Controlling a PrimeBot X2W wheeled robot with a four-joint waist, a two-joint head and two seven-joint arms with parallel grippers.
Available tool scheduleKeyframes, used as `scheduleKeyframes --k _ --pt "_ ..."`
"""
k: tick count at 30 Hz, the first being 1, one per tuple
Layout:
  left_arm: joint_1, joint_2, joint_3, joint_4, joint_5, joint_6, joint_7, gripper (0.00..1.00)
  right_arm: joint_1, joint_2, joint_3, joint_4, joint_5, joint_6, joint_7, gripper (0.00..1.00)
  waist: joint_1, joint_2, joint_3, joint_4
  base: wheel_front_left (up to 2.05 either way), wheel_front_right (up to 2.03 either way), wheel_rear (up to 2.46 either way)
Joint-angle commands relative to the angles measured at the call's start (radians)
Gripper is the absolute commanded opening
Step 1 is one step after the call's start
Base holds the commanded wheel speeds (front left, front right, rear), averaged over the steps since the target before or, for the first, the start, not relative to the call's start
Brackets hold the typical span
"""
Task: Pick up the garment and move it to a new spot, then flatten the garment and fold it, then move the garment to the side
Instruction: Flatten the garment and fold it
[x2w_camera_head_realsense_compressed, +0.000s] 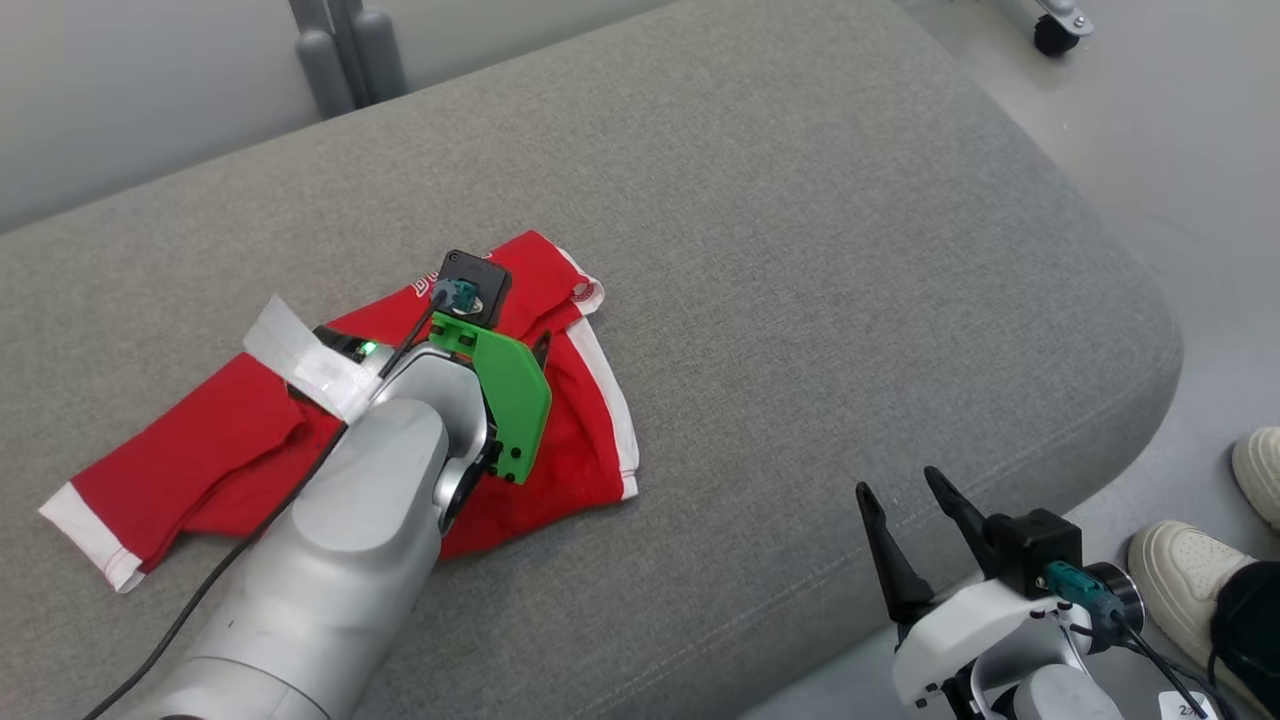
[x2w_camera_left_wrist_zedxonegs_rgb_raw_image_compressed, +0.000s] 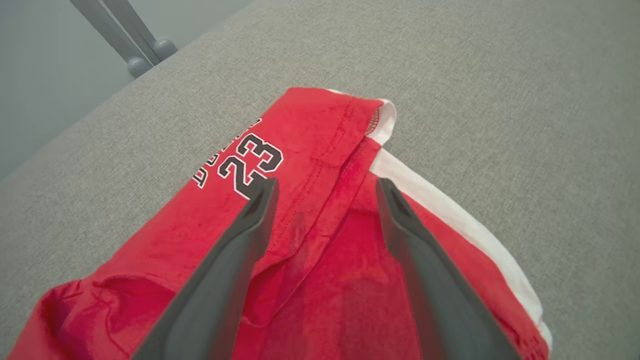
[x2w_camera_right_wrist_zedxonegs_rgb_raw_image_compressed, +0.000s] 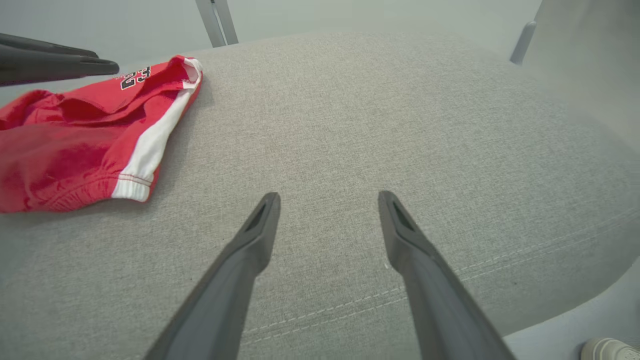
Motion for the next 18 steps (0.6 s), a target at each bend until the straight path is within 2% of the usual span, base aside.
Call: scheduleKeyframes --k 1,12,13,14,15,18 --pt "-0.019 0.013 -0.013 0.014 0.018 0.003 0.012 1.00 -0.016 0.001 -0.004 0.005 0.012 0.000 -0.014 1.00 0.0000 0.0000 0.074 -0.051 0.00 0.00 0.00" --pt "-0.051 0.027 -0.036 0.079 0.038 0.018 -0.007 1.00 -0.043 0.001 0.010 0.037 0.037 0.000 -0.049 1.00 0.0000 0.0000 0.127 -0.051 0.00 0.00 0.00" --pt "-0.054 0.027 -0.030 0.082 0.031 0.022 -0.017 0.75 -0.047 0.001 0.012 0.041 0.038 0.000 -0.051 1.00 0.0000 0.0000 0.128 -0.050 0.00 0.00 0.00" --pt "-0.057 0.027 -0.026 0.084 0.027 0.025 -0.028 0.27 -0.051 0.001 0.014 0.044 0.039 0.000 -0.053 1.00 0.0000 0.0000 0.129 -0.050 0.00 0.00 0.00" --pt "-0.058 0.026 -0.022 0.086 0.021 0.026 -0.038 0.00 -0.055 0.001 0.016 0.047 0.040 0.000 -0.052 1.00 0.0000 0.0000 0.129 -0.049 0.00 0.00 0.00" --pt "-0.058 0.023 -0.011 0.091 0.006 0.020 -0.050 0.00 -0.060 0.001 0.023 0.054 0.041 0.000 -0.054 1.00 0.0000 0.0000 0.126 -0.048 0.00 0.00 0.00"
